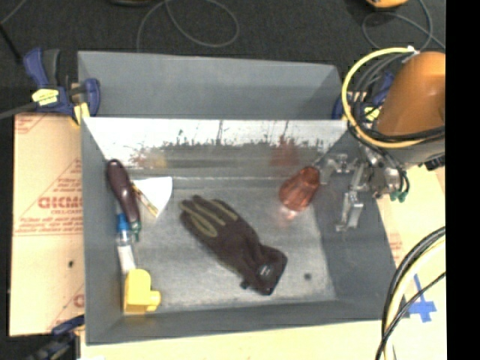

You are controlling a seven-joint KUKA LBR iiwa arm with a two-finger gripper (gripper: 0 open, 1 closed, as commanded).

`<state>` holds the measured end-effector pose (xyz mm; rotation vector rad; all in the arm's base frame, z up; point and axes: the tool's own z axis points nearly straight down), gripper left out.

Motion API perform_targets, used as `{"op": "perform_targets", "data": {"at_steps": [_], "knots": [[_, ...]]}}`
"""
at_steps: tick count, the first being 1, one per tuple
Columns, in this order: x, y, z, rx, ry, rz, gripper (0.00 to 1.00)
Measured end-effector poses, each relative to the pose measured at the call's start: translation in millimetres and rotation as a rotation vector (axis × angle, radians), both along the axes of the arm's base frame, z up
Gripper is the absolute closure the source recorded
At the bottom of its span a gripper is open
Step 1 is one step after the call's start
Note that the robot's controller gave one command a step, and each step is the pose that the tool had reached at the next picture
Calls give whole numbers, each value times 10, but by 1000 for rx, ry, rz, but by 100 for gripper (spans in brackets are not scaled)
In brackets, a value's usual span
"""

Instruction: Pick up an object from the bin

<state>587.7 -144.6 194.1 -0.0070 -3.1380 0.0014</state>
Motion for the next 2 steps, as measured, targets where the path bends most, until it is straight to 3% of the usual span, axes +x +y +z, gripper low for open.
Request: {"op": "perform_targets", "data": {"at_steps": [1, 2], "knots": [[16, 4, 49, -2, -8, 3, 0], [-19, 8, -321, -3, -13, 62, 0]]}}
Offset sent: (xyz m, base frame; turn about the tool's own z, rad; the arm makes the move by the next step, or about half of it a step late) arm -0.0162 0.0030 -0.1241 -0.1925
